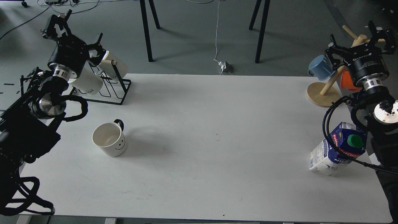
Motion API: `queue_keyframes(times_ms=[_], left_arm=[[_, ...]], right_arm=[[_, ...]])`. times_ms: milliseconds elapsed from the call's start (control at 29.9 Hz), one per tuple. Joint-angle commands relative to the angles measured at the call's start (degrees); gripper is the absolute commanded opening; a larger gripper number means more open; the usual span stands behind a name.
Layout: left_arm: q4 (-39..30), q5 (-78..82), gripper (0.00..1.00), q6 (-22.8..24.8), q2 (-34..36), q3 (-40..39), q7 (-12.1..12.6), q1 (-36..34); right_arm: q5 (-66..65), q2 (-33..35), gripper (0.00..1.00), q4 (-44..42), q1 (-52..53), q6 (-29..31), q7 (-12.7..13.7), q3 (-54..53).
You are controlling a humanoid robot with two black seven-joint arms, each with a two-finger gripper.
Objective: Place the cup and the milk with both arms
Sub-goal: 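Move the left gripper down from the mug rack toward the white mug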
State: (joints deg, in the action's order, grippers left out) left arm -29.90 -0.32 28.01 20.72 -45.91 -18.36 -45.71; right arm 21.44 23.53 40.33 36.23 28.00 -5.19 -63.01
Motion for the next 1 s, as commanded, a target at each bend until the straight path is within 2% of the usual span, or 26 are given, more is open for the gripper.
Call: queue_keyframes(times_ms=[0, 268, 536, 703, 837, 971], left_arm=[[0.10, -0.38, 1.00, -0.01, 0.37, -0.15, 0.08, -0.17], [0.02, -0.38, 1.00, -0.06, 0.55, 0.55, 0.61, 0.01], [-2.35, 2.51, 1.00, -0.01, 3.44, 1.00, 0.26, 5.27], [-10.95, 15.31, 0.99, -0.01, 10.81, 2.40, -1.85, 11.07], [-21.14, 34.20, 0.99, -0.01, 19.51, 2.84, -2.73, 14.50], [-29.32, 45.03, 0.99, -0.01, 26.46, 2.84, -3.08, 17.23]], right_arm=[[0.00, 0.02, 0.99, 0.10, -0.02, 0.00, 0.00, -0.01], [0.00, 0.11, 0.99, 0.27, -0.02, 0.00, 0.00, -0.10], [0.00, 0.46, 0.99, 0.63, -0.63, 0.00, -0.09, -0.36], [0.00, 1.51, 0.99, 0.63, -0.63, 0.00, -0.09, -0.53], [0.00, 2.04, 0.99, 0.28, -0.63, 0.00, -0.26, -0.71], [0.00, 2.22, 0.99, 0.27, -0.81, 0.00, -0.26, -0.71]])
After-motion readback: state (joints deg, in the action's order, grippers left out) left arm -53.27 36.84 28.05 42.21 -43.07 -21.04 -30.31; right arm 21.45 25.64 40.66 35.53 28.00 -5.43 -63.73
